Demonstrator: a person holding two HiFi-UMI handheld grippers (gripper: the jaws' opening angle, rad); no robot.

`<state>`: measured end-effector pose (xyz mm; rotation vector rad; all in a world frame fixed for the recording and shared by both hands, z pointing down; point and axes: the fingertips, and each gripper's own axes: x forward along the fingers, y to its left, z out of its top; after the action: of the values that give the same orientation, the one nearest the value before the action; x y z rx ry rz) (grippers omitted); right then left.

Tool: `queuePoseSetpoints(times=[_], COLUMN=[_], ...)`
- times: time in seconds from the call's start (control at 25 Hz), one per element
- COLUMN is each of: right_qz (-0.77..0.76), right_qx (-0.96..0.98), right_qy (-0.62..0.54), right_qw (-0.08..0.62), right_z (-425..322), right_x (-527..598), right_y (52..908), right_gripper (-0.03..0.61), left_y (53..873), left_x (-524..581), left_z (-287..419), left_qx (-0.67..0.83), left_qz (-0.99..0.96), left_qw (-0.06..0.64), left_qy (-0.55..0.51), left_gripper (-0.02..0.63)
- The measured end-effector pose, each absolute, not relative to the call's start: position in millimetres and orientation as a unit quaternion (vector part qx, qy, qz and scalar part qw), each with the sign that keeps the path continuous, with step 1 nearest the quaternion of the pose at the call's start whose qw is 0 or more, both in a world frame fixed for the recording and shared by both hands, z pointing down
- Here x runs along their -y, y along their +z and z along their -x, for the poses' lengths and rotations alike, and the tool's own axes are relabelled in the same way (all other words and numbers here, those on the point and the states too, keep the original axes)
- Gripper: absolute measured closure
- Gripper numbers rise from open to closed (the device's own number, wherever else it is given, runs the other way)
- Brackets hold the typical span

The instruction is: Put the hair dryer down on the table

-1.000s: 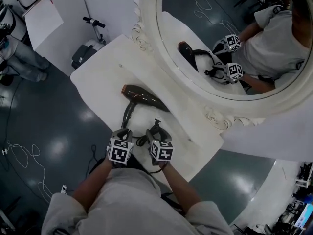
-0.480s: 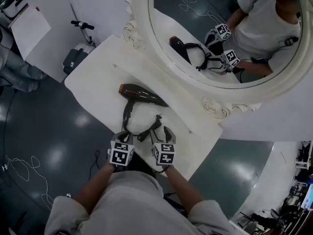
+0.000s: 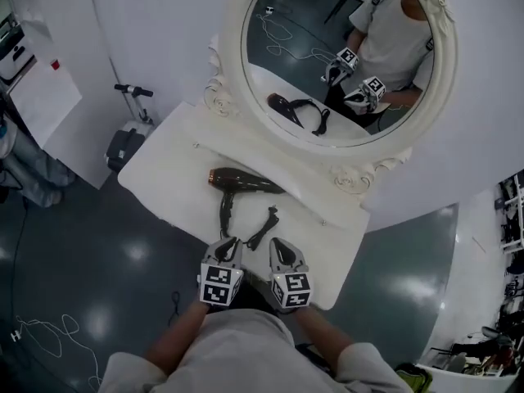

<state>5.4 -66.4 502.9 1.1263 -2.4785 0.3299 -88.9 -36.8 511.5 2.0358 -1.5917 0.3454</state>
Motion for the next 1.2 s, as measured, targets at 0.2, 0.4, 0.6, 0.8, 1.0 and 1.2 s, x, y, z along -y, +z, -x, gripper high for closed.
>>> queuePoseSetpoints(times=[0.2, 0.4, 0.6, 0.8, 1.0, 1.2], right_qz=[-0.416, -0.413, -0.413, -0.421, -0.425, -0.42], right_qx=[0.889, 0.892, 0.892, 0.89, 0.888, 0.889], right_qy=[0.088, 0.047, 0.042, 0.037, 0.028, 0.018], right_qw=[0.17, 0.175, 0.176, 0.171, 0.175, 0.18], right_z=[7.1, 26.8, 38.2, 42.9, 44.5, 48.9], right_x=[33.9, -1.9, -34.3, -52.2, -60.4, -67.7], right_y=[462.6, 441.1, 439.0, 431.1, 425.5, 419.0], right_gripper=[0.563, 0.563, 0.563, 0.563, 0.563, 0.563], left_y=[486.2, 465.0, 449.6, 442.4, 439.4, 435.4], left_x=[8.5, -16.0, -42.1, -58.9, -67.1, -73.6], left_z=[101.3, 110.0, 119.8, 125.7, 131.4, 132.4], left_qx=[0.594, 0.586, 0.586, 0.586, 0.585, 0.585], left_qz=[-0.766, -0.782, -0.79, -0.795, -0.797, -0.798], left_qw=[0.217, 0.192, 0.156, 0.133, 0.127, 0.127], left_qy=[0.113, 0.084, 0.083, 0.086, 0.08, 0.074], left_gripper=[0.581, 0.581, 0.589, 0.599, 0.606, 0.607])
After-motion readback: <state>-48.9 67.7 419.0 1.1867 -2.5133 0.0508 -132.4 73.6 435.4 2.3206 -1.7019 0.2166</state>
